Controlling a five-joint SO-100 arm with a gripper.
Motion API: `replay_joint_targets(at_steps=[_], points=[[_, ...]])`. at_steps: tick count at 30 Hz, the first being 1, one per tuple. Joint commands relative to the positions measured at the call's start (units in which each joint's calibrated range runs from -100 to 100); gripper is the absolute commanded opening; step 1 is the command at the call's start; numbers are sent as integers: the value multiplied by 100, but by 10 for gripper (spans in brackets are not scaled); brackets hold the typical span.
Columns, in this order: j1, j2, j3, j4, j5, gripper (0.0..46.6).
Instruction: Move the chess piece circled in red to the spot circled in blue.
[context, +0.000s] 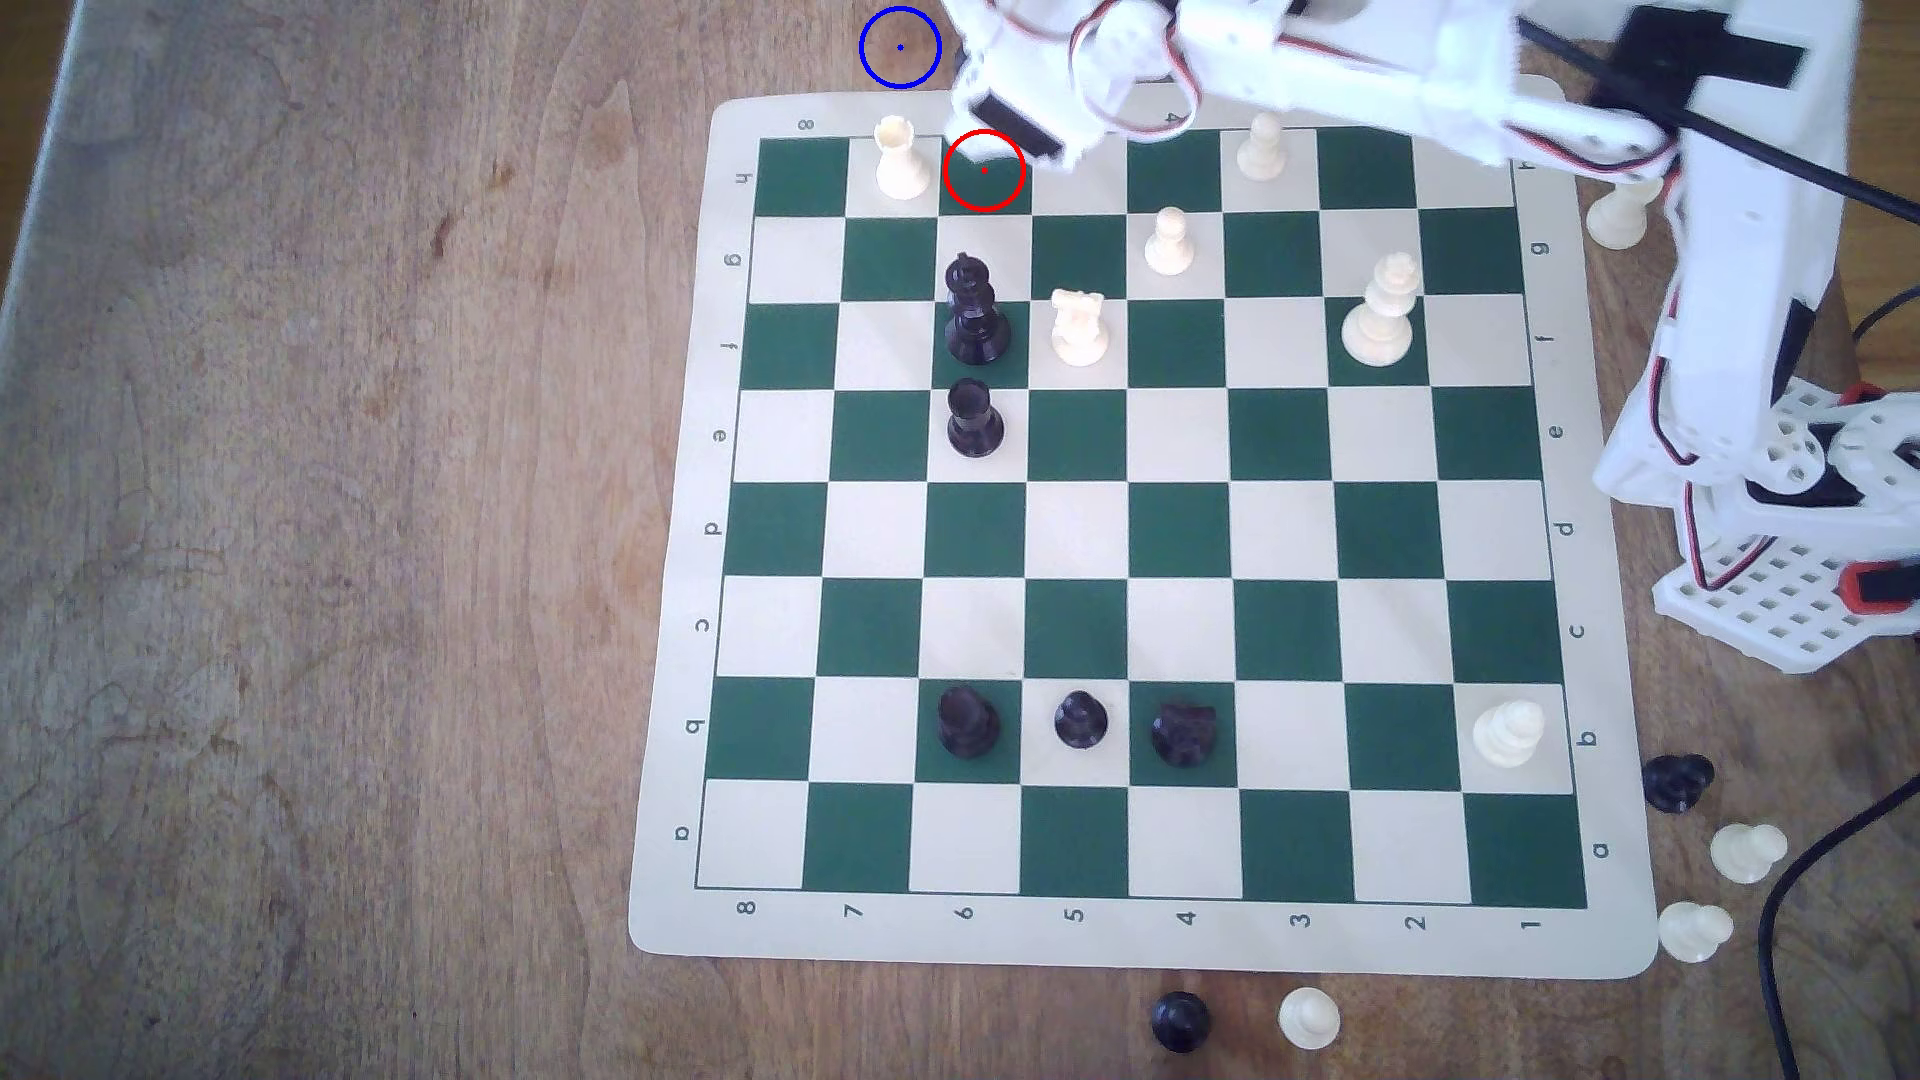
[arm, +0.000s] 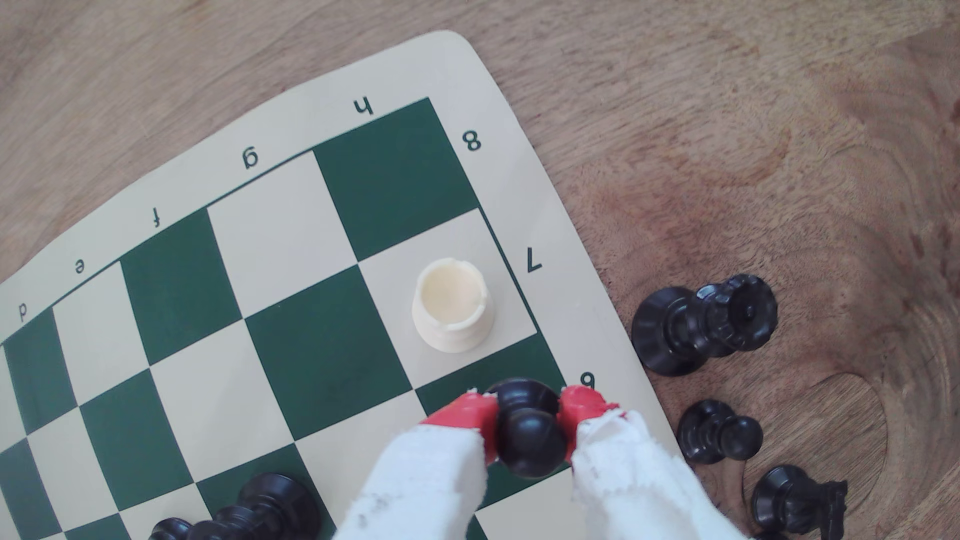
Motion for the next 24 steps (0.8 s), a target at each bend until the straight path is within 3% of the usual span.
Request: replay_joint_targets(at_steps=[1,13,24], points=[[235,-507,-520,-457,147,4],[501,1241,-2116,-1195,107,4],[345,1623,-2360,-1317,59,4]])
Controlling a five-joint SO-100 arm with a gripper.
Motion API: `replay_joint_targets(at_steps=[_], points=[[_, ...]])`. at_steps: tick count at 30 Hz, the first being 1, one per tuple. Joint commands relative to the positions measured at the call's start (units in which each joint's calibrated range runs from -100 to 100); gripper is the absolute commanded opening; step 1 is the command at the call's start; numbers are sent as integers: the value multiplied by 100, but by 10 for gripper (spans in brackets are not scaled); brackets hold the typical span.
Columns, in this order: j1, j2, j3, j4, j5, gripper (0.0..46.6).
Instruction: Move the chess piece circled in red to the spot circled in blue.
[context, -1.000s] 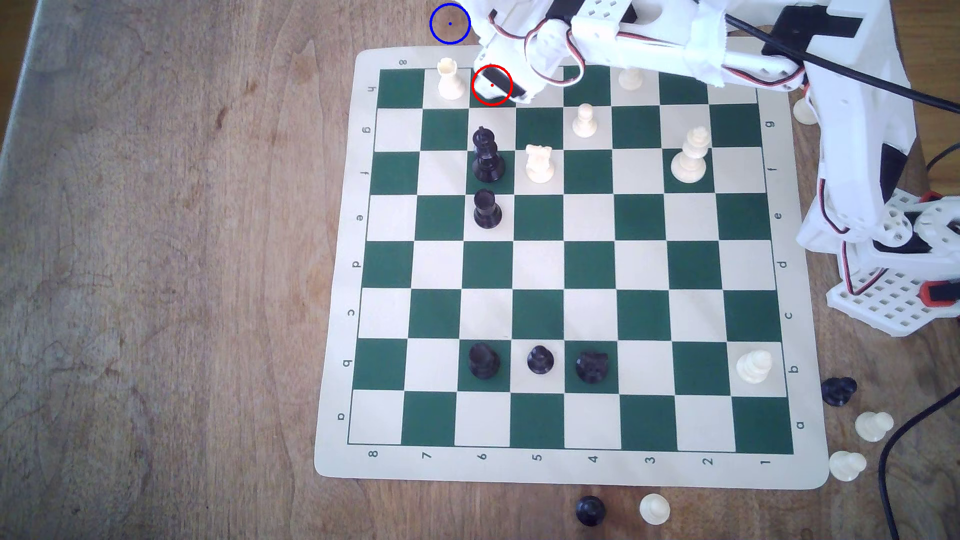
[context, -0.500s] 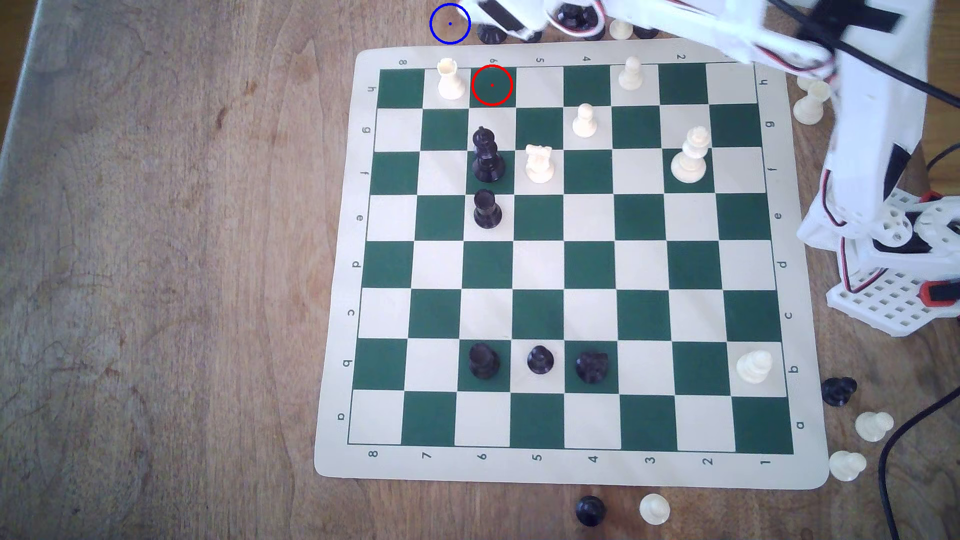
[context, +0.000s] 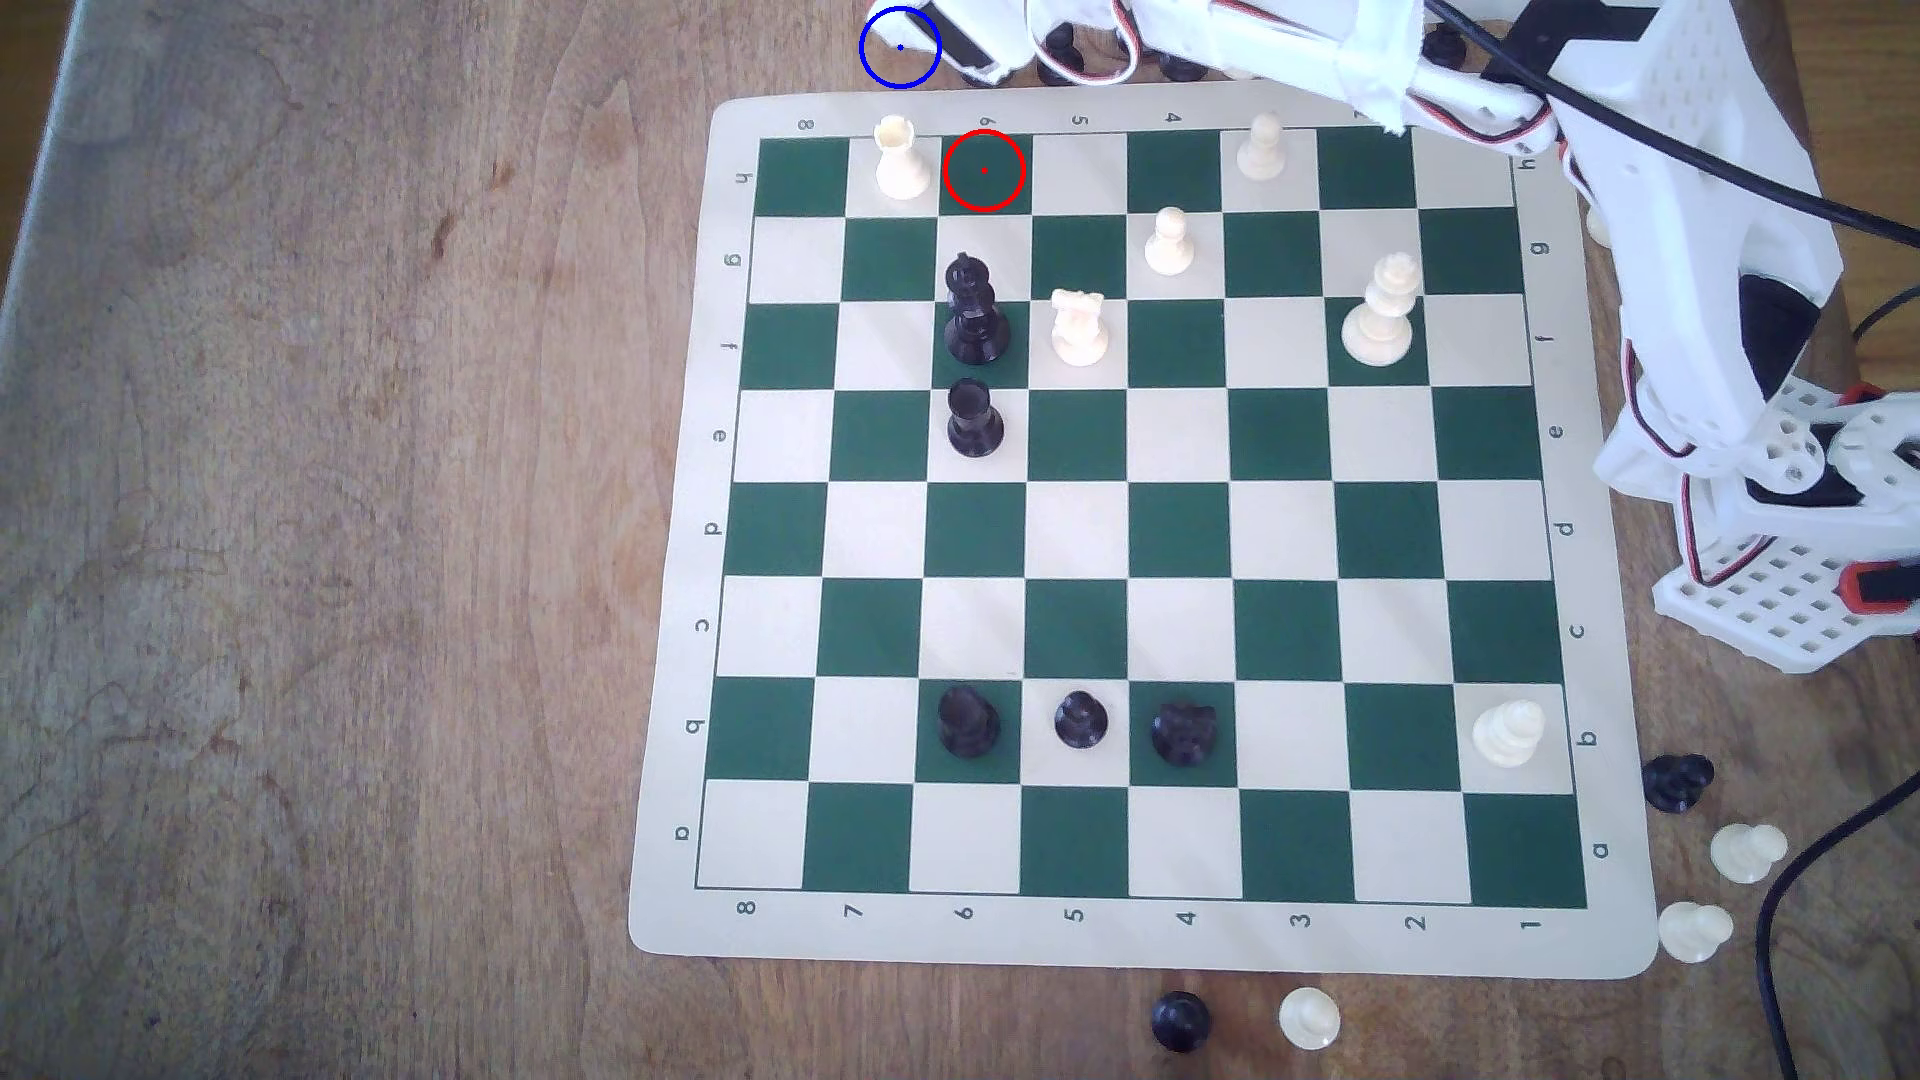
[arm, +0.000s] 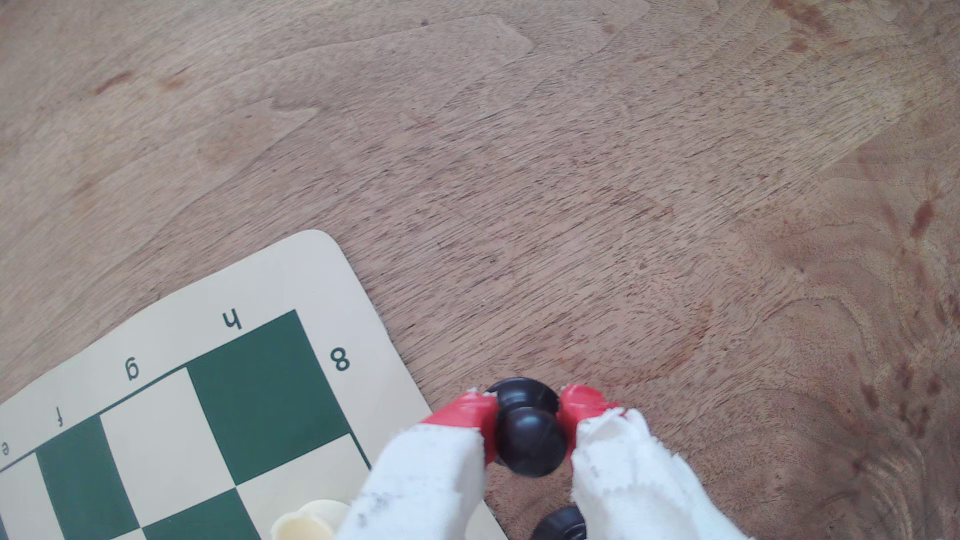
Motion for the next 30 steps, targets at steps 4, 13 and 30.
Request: replay_joint_targets(at_steps=[4,13,30], points=[[-62,-34,-571,-139,-29,4],[-15,246,-643,-253,-20,4],[-7,535,-643,-278,39,5]])
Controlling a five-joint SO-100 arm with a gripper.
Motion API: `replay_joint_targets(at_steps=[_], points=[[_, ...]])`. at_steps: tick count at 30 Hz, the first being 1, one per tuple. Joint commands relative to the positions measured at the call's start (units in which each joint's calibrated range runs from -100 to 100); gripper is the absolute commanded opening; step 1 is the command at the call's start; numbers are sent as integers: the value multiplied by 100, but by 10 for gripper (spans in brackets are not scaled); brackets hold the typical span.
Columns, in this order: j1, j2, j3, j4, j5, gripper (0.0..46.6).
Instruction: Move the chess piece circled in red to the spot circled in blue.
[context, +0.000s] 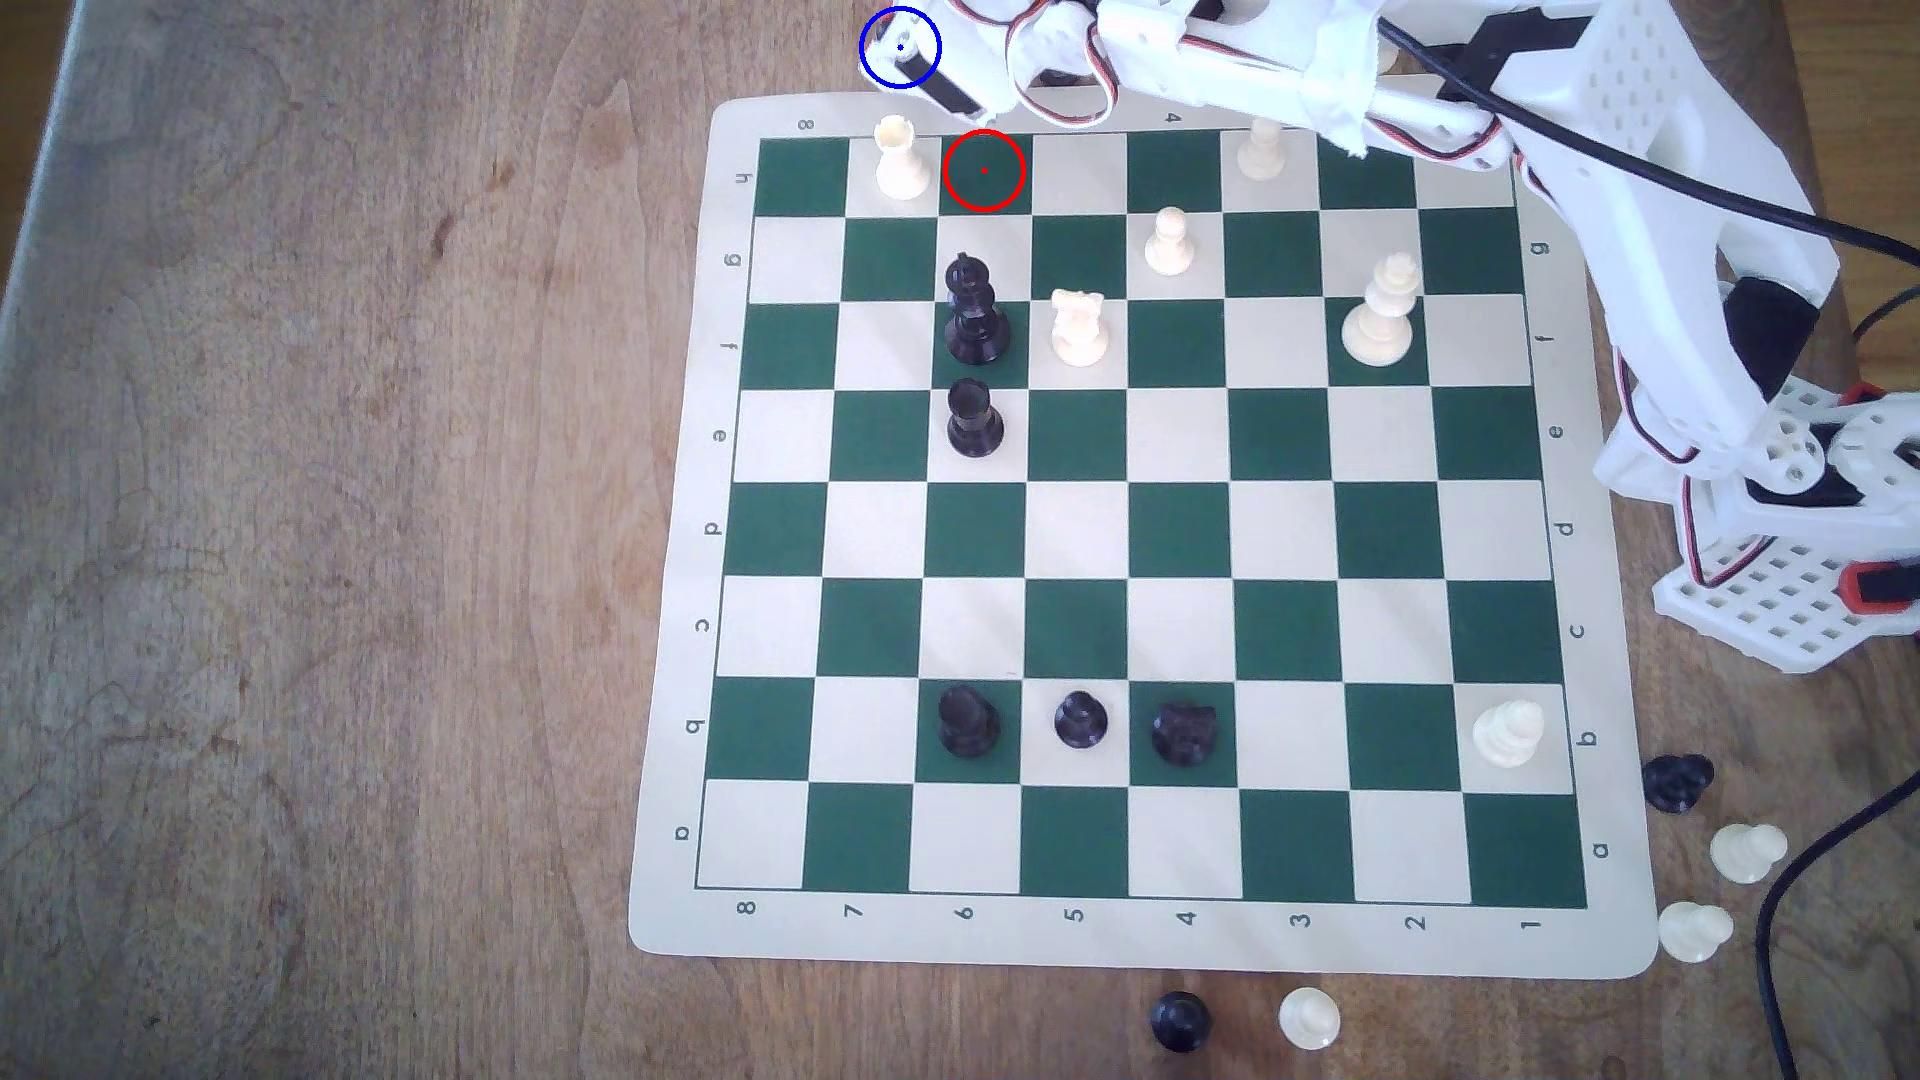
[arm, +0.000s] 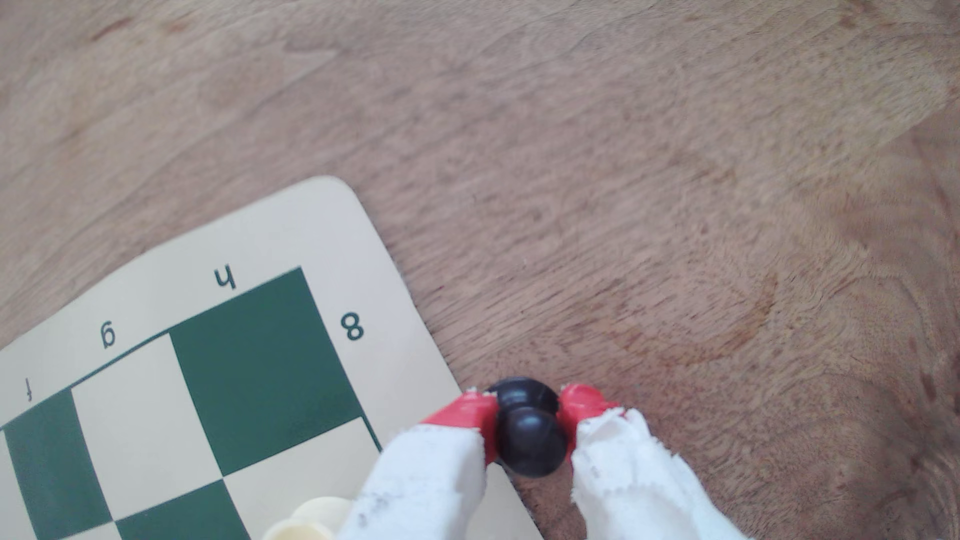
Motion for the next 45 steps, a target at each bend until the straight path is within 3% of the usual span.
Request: replay_joint_targets(at_steps=[1,7,9,12,33,41,45], points=[[66,-169,-408,-79,10,5],[74,-169,-408,-79,20,13],[82,-169,-381,-128,20,65],[82,-177,-372,-152,20,103],[105,-950,-282,-300,-20,100],[-35,-2240,743,-603,0,104],[-168,-3497,2212,-1061,44,99]])
